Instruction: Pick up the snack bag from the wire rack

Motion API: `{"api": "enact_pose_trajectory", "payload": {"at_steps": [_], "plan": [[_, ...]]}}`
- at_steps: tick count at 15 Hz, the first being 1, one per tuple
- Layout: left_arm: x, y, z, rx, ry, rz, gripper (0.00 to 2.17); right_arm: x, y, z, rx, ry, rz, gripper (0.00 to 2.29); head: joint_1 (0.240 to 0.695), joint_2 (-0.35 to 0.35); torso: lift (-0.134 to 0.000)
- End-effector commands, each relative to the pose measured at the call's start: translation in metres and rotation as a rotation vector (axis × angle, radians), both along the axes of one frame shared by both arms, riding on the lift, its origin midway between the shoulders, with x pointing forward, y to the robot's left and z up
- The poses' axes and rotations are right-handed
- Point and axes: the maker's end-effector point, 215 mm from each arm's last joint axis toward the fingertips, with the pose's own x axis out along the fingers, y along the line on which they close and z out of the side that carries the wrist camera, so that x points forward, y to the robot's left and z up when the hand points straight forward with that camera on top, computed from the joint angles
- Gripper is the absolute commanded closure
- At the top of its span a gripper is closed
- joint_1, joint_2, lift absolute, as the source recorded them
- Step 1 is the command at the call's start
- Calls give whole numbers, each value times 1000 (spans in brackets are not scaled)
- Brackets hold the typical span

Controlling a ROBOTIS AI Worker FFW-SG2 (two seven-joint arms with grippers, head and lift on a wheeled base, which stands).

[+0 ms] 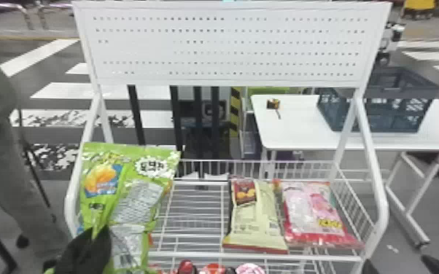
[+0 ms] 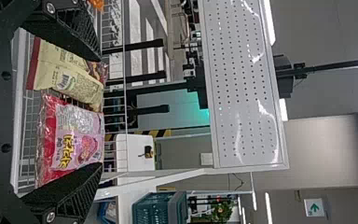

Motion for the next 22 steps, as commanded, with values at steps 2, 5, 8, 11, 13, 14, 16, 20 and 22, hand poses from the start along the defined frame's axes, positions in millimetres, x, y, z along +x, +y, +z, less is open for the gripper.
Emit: {"api": "enact_pose_trajectory", "payload": {"at_steps": [2, 5, 8, 11, 13, 14, 16, 20, 22], "plan": [[0, 0, 0, 1, 1, -1, 1757, 0, 0, 0, 0, 0, -1, 97, 499, 0, 0], [0, 0, 0, 1, 1, -1, 1757, 0, 0, 0, 0, 2, -1, 97, 499, 0, 0], [0, 0, 0, 1, 1, -1, 1757, 0, 0, 0, 1, 0, -1, 97, 499, 0, 0], [-1, 0, 0, 0, 2, -1, 1757, 9, -3, -13, -2, 16, -16, 97, 499, 0, 0], [-2, -5, -2, 0, 4, -7, 1757, 42, -5, -52, -22, 69, -34, 97, 499, 0, 0], [-2, -8, -2, -3, 5, -12, 1757, 59, -2, -67, -20, 82, -31, 97, 499, 0, 0], [-3, -12, -2, 3, 7, -21, 1757, 98, 5, -88, -25, 108, -26, 97, 499, 0, 0], [-4, -14, -3, 4, 8, -24, 1757, 169, 13, -123, -118, 181, -14, 97, 499, 0, 0], [-4, -15, -3, 5, 7, -25, 1757, 197, 6, -139, -156, 218, -21, 97, 499, 0, 0]]}}
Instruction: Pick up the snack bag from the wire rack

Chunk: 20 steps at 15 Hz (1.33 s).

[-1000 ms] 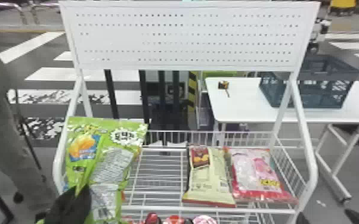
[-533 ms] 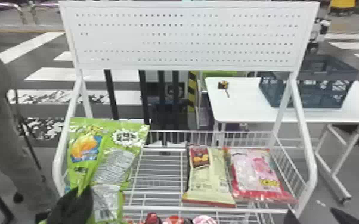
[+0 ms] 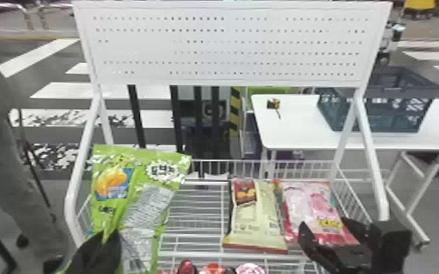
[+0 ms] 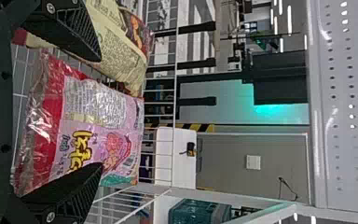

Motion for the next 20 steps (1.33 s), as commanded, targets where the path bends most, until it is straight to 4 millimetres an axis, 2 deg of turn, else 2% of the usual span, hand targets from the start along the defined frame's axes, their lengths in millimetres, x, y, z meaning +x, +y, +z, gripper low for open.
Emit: {"api": "enact_pose_trajectory", "payload": {"at_steps": [1, 3, 5, 6, 7, 8, 9, 10, 11, 16, 18, 20], "plan": [[1, 0, 1, 3, -3, 0, 1754, 29, -11, -18, -27, 44, -16, 97, 499, 0, 0], [2, 1, 1, 7, -4, 0, 1754, 42, -26, -32, -31, 70, -43, 97, 499, 0, 0], [2, 3, -1, 11, 0, 1, 1754, 49, -33, -53, -19, 126, -54, 140, 499, 0, 0], [2, 2, 0, 11, -3, -1, 1757, 49, -36, -57, -8, 136, -56, 218, 499, 0, 0], [3, 2, -1, 10, -1, -1, 1754, 48, -33, -58, 3, 142, -43, 404, 499, 0, 0], [4, 1, -2, 9, 1, -1, 1757, 47, -31, -58, 7, 151, -38, 765, 499, 0, 0], [4, 0, -1, 6, -1, -2, 1757, 45, -30, -58, 9, 163, -37, 1548, 499, 0, 0], [4, 0, -1, 6, -1, -2, 1757, 43, -28, -59, 11, 171, -34, 2172, 499, 0, 0], [5, 0, -1, 7, 0, -2, 1757, 41, -27, -58, 12, 171, -33, 2253, 499, 0, 0], [4, 0, -3, 7, 6, -1, 1754, 34, -29, -53, 7, 168, -48, 2250, 499, 0, 0], [3, 0, -4, 6, 9, -2, 1754, 32, -26, -37, 4, 134, -50, 2250, 499, 0, 0], [3, 0, -4, 6, 9, -2, 1754, 25, -19, -4, 8, 62, -50, 2250, 499, 0, 0]]}}
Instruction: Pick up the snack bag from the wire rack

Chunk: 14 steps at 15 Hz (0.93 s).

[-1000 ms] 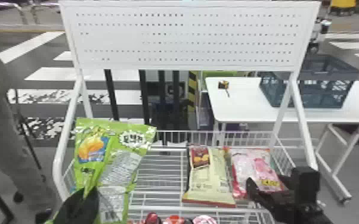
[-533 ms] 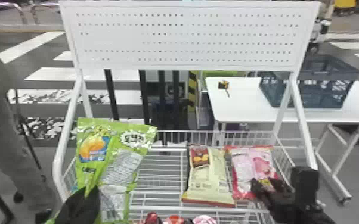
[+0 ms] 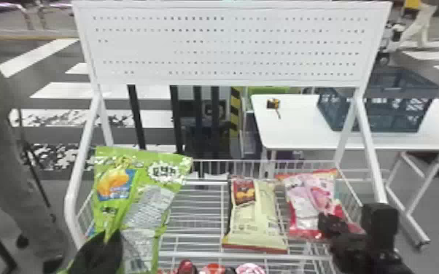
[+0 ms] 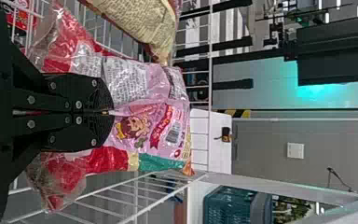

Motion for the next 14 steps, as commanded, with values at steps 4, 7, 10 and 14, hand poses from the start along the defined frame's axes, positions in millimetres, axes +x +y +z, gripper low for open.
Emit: {"api": "enact_pose_trajectory", "payload": {"at_steps": [4, 7, 10, 14], "plan": [[0, -1, -1, -2, 1, -2, 1754, -38, 42, 92, 45, -174, 73, 2253, 499, 0, 0], [0, 0, 1, 1, -4, 0, 1754, -88, 54, 122, 52, -209, 97, 2253, 499, 0, 0], [1, 3, 3, 5, -9, 2, 1757, -139, 43, 126, 43, -212, 82, 2253, 499, 0, 0], [5, 12, 5, 5, -18, 15, 1754, -198, 16, 143, 59, -282, 71, 2253, 499, 0, 0]]}}
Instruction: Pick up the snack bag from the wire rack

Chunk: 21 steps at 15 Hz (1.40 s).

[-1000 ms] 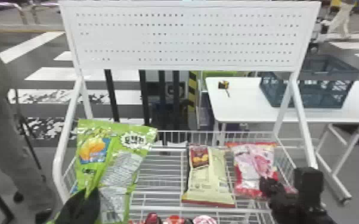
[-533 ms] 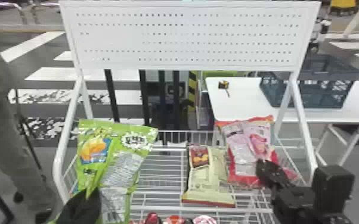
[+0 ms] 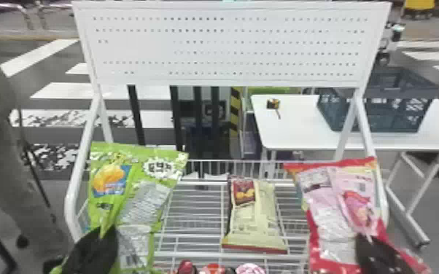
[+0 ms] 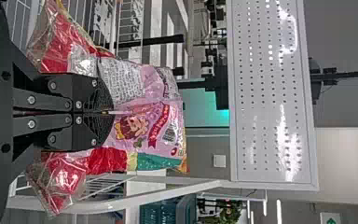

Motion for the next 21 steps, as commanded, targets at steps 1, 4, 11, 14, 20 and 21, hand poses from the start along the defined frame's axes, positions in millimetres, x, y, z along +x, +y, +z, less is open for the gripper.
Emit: {"api": "enact_pose_trajectory", "payload": {"at_steps": [1, 4, 11, 14, 20, 21], "plan": [[6, 13, 2, -5, -7, 19, 1754, -27, -16, 7, 22, -21, 3, 2253, 499, 0, 0], [11, 30, -4, -3, 2, 44, 1754, -40, -23, -4, 34, 15, 21, 2253, 499, 0, 0], [13, 33, -8, -2, 12, 44, 1754, -43, -17, -11, 47, 30, 46, 2253, 499, 0, 0], [14, 33, -8, -5, 14, 46, 1754, -43, -17, -11, 51, 30, 49, 2253, 499, 0, 0], [14, 34, -10, -3, 20, 50, 1754, -44, -12, -11, 74, 30, 72, 2253, 499, 0, 0], [14, 34, -10, -6, 20, 51, 1754, -44, -12, -11, 76, 31, 72, 2253, 499, 0, 0]]}}
